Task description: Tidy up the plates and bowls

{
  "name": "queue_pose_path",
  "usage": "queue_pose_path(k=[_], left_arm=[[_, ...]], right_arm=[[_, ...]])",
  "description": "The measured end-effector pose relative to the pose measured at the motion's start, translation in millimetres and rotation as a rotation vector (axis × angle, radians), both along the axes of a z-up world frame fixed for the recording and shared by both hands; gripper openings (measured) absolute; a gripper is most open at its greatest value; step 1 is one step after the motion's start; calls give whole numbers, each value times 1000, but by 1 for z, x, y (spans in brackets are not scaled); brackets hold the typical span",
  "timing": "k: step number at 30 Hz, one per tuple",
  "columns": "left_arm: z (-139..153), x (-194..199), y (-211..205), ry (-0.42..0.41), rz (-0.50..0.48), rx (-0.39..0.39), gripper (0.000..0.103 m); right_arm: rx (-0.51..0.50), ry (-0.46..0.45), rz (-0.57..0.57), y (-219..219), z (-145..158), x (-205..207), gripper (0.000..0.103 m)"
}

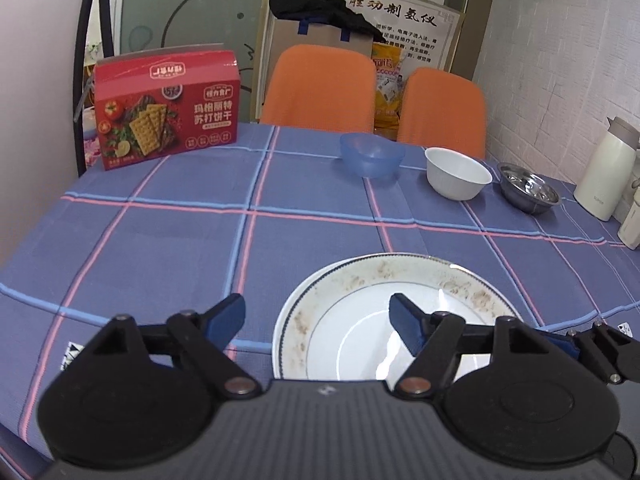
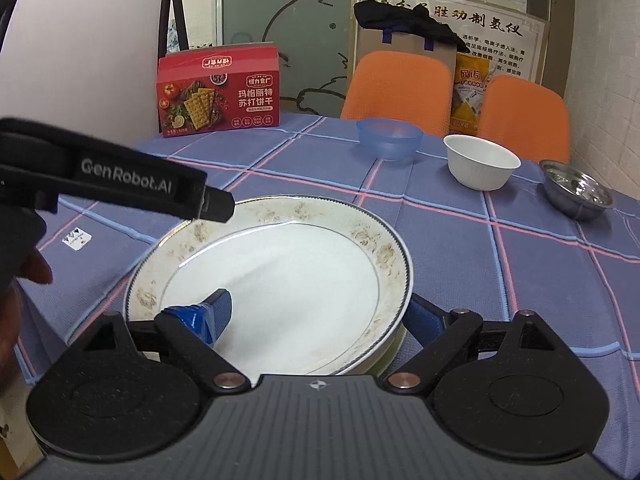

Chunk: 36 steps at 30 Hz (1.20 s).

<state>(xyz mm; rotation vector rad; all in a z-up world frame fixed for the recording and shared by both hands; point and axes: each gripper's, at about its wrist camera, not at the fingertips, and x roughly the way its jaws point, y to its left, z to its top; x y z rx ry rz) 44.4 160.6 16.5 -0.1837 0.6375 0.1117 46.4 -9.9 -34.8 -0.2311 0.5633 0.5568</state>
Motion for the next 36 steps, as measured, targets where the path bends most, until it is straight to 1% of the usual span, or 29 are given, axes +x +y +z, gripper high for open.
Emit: queue_pose_path(k=[1,2,4,6,8,10,13,16,19,27,30,33,36], left_arm=[[1,1,-1,-1,-2,4,72],[2,1,-3,-1,-4,7,72],[4,2,-8,-3,-14,10,72],[5,3,-13,-4,-28,12,72],[5,5,-20,-6,-46,13,72],[6,7,-30,-5,-68,19,72],[8,11,-44,-7,-94,33,73],[11,17,-56,-7,-114,45,73],[14,24,-68,-6,-128,69,73],[23,65,-107,12,-188,135,75],[26,85,-125,14,-221,161,75],[29,109,-144,25,-262,188,76],[34,136,-161,26,-313,193,76]], right_arm=[[-36,-15,6,1,-1,-2,79],[-50,-55,11,0,1,-5,79],[0,-114,-14,-14,11,-10,79],[77,-121,-42,-30,22,-9,79],[94,-120,-57,-41,28,-5,79],[107,-102,-78,-51,27,2,79],[155,-25,-121,-70,21,14,79],[204,25,-161,-92,15,22,79],[247,54,-206,-118,14,31,80],[295,131,-369,-188,13,72,80],[310,114,-372,-209,17,84,79],[272,83,-378,-224,21,100,79],[230,73,-402,-236,23,125,80]])
